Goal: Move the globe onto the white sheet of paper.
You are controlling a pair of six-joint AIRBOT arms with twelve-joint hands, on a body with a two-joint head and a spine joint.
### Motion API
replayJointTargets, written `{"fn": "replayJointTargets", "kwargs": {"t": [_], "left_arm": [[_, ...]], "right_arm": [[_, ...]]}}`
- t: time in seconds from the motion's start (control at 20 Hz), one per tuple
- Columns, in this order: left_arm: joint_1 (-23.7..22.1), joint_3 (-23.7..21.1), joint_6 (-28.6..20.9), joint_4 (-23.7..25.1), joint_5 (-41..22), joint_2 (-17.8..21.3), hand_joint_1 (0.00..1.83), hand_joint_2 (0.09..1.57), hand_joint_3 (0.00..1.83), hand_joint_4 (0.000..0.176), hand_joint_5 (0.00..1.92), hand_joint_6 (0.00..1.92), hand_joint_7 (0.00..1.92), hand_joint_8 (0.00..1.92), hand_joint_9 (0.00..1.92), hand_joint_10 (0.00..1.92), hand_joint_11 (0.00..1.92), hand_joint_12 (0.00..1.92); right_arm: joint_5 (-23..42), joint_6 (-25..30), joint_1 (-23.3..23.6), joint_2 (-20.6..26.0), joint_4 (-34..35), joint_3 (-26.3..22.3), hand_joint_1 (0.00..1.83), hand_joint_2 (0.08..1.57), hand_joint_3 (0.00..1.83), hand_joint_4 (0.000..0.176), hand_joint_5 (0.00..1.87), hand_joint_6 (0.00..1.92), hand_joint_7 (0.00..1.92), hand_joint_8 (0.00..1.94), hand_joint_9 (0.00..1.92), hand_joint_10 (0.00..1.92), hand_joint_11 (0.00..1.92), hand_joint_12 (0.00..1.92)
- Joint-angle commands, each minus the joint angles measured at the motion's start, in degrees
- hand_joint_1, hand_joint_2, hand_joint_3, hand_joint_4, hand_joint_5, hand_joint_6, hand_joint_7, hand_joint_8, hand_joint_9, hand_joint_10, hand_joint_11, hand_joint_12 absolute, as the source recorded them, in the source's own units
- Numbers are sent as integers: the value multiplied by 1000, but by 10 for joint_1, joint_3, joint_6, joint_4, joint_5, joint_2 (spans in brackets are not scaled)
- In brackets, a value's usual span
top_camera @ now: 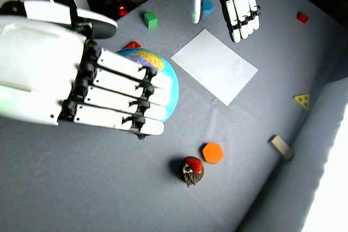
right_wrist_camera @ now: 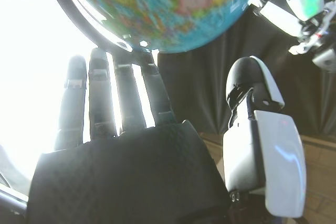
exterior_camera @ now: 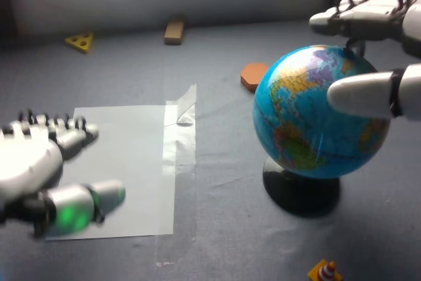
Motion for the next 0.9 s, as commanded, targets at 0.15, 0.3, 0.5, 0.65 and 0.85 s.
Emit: {"fn": "replayJointTargets", "kwargs": {"t": [0.15,0.3,0.5,0.65,0.85], "left_arm": [[59,-1,-48,84,-147,-35,0,1197,0,0,86,0,75,0,73,2,0,67],[90,3,-56,102,-195,-56,0,1197,0,0,87,0,75,0,73,2,0,67],[141,12,-60,115,-283,-98,0,1199,1,0,88,1,76,0,75,1,0,83],[158,33,-66,136,-305,-130,0,1200,1,0,93,2,77,1,78,2,0,85],[163,52,-71,147,-297,-147,0,1201,1,0,93,1,78,0,85,2,0,128]], "right_arm": [[-61,16,-3,7,-12,18,0,1146,5,0,206,11,205,3,140,8,0,176],[-77,7,-8,10,-12,19,0,1146,3,0,207,8,210,2,151,10,0,199],[-89,73,-22,33,-59,26,0,1147,3,0,196,7,198,0,146,6,0,200],[-64,108,-24,40,-61,43,0,1146,2,0,205,10,198,0,146,6,0,200],[-43,174,-16,49,-110,52,0,1144,1,0,206,10,199,0,146,5,0,203]]}}
